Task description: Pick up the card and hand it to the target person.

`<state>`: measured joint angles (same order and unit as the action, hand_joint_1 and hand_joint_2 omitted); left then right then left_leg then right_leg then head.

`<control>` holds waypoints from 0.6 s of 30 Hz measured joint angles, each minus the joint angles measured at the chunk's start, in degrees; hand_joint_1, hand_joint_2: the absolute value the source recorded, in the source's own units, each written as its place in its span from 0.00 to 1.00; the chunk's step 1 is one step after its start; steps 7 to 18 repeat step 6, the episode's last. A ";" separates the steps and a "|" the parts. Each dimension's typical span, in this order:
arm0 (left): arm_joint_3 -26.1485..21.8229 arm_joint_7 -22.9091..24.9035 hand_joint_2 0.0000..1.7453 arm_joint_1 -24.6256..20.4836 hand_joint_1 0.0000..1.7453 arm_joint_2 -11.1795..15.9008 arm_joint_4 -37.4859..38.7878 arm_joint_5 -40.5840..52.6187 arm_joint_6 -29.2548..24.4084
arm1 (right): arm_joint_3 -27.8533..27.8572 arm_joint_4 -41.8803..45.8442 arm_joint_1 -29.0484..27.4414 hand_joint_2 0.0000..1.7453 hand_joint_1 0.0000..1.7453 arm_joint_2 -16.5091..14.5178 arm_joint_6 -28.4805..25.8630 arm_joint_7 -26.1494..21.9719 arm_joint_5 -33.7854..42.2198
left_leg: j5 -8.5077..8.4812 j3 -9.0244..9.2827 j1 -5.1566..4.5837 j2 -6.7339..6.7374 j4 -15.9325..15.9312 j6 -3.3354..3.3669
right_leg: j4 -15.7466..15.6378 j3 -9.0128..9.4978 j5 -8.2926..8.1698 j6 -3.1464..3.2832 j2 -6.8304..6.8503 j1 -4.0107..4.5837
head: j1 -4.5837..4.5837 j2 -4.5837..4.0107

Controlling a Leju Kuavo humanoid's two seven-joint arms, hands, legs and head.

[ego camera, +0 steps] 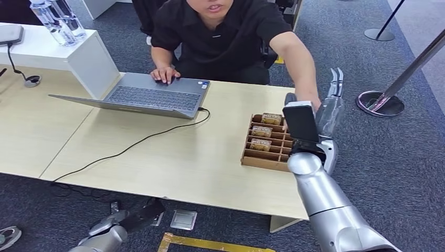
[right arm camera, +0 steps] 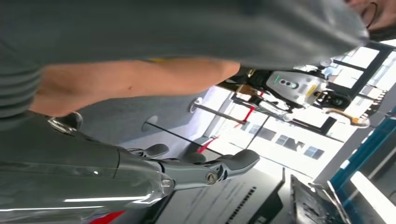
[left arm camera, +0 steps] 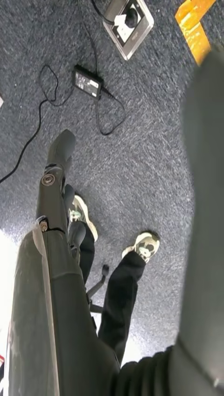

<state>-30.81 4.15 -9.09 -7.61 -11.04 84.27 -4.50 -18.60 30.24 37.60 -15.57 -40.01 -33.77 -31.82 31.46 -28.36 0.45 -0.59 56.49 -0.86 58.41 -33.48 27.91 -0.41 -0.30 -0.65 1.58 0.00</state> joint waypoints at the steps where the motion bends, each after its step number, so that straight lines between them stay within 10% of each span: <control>1: -0.01 0.00 0.00 0.06 0.00 0.00 0.00 -0.19 0.01 | 1.56 0.72 -0.70 0.00 0.00 0.13 -0.02 -0.36 -1.41 | 0.00 0.01 0.00 -0.01 0.01 0.00 | -0.01 0.00 0.00 0.00 0.01 0.00 | 0.00 0.00; 6: -0.10 0.00 0.00 1.16 0.00 0.00 0.00 -1.22 -0.27 | 15.35 3.23 -5.96 0.00 0.00 2.59 -0.05 -3.33 -6.35 | 0.02 0.01 -0.01 -0.18 0.01 0.03 | -0.13 0.08 0.02 -0.02 0.17 0.01 | 0.16 0.00; 18: -0.10 0.00 0.00 1.16 0.00 0.00 0.00 -1.22 -0.27 | 15.35 3.23 -5.96 0.00 0.00 2.59 -0.05 -3.33 -6.35 | 0.02 0.01 -0.01 -0.18 0.01 0.03 | -0.13 0.08 0.02 -0.02 0.17 0.01 | 0.16 0.00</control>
